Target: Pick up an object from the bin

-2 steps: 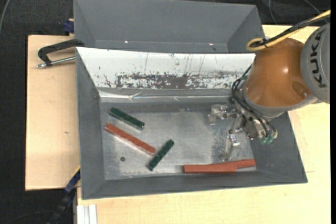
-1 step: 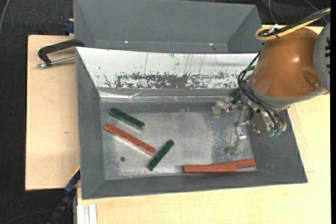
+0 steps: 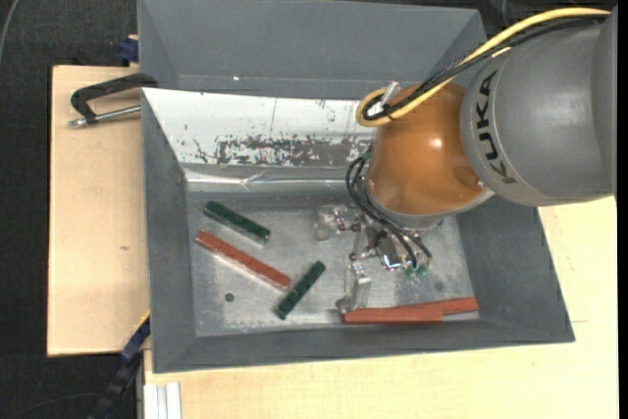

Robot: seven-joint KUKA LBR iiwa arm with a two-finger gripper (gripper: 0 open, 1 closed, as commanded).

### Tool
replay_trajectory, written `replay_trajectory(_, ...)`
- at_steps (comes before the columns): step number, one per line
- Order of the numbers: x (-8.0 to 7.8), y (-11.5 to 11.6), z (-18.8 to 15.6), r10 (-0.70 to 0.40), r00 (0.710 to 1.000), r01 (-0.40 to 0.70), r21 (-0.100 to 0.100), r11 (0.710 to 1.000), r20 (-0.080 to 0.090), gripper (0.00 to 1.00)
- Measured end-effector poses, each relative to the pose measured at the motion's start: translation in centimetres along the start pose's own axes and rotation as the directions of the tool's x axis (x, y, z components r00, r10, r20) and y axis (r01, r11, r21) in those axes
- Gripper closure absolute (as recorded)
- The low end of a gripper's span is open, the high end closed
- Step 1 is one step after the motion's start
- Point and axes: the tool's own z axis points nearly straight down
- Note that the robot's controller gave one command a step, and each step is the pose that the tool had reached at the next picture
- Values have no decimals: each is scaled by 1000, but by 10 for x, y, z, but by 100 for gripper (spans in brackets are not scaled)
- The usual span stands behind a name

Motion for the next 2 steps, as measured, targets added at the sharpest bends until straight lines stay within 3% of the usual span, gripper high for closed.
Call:
replay_trajectory(1,-18,10,61,-276,961,276,5,961,3,0)
replay_trajectory(2,-18,10,62,-276,961,276,6,961,3,100)
